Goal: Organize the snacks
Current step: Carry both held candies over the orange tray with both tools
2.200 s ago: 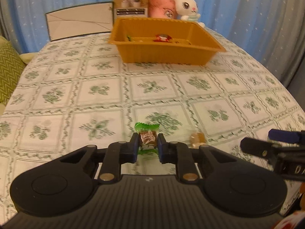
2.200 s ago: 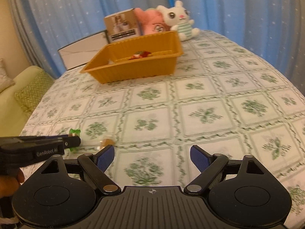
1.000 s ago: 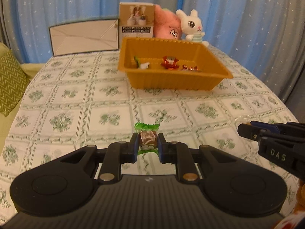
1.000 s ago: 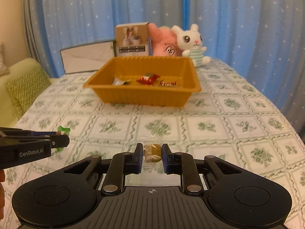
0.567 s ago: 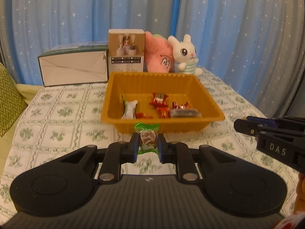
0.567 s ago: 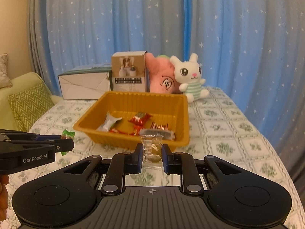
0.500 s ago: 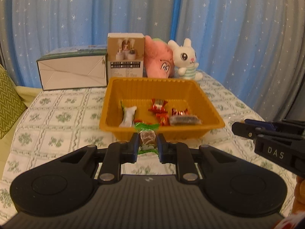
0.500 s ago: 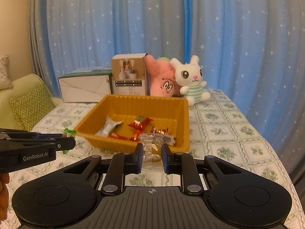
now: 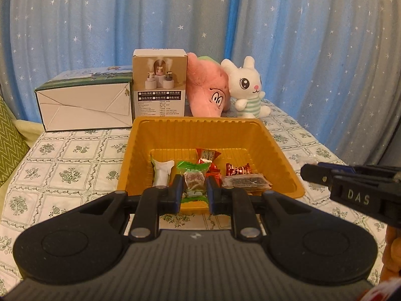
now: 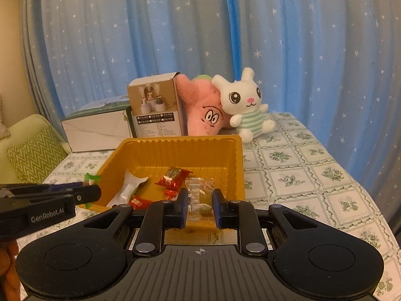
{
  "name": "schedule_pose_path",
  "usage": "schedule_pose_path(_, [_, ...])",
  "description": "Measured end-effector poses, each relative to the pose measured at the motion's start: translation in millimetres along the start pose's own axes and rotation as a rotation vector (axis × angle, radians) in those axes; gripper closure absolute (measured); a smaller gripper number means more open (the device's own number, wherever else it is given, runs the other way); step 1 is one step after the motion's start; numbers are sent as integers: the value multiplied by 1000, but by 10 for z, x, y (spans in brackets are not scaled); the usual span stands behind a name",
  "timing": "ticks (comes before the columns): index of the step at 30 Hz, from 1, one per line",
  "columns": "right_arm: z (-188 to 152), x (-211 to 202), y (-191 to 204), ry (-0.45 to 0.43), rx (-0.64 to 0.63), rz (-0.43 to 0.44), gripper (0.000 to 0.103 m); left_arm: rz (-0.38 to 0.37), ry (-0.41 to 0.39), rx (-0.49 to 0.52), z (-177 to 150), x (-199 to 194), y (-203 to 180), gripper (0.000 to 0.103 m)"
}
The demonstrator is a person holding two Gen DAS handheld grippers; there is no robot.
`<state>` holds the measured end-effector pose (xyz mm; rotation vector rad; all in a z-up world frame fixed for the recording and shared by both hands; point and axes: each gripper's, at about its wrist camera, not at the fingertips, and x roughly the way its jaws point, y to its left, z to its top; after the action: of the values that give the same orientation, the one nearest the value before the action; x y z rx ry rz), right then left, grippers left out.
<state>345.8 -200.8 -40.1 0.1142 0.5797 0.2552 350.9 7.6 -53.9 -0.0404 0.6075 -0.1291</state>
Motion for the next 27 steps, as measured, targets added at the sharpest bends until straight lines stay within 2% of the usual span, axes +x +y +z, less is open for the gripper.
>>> schedule_pose_path(17, [235,470,5,-5,20,-11,82,22,10,-8,185,387,209,85])
schedule_pose_path(27, [316,815,-74,19,30,4,82,4,14,-12,352,644,272,85])
